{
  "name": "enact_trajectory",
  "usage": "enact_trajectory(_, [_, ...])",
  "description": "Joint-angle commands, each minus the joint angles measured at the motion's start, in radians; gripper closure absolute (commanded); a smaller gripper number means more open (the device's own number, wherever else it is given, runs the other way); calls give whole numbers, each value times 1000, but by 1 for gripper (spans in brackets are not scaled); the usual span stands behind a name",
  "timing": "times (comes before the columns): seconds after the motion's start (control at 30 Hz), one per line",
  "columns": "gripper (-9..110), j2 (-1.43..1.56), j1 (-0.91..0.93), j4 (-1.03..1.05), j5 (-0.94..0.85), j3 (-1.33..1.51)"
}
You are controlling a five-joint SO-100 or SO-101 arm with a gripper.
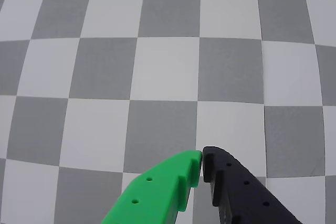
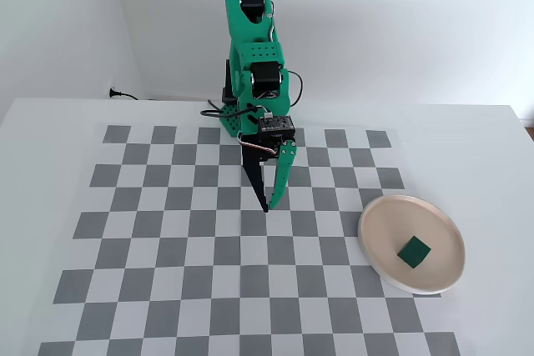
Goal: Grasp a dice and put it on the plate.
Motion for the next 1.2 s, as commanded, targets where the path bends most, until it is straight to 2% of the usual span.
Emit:
enact_trajectory(0.0, [106,49,5,-25,17,-2])
enact_trajectory(0.27, [106,304,0,-44,35,219])
enact_trajectory(0.5, [106,680,-21,207,71,307])
enact_trajectory(0.7, [106,704,-25,268,143,307])
enact_trajectory(0.8, [106,704,-12,276,245,307])
enact_trajectory(0.9, [106,703,-6,255,466,307])
enact_trajectory(1.03, [106,704,21,318,522,307])
enact_trajectory(1.17, [106,704,29,400,661,307])
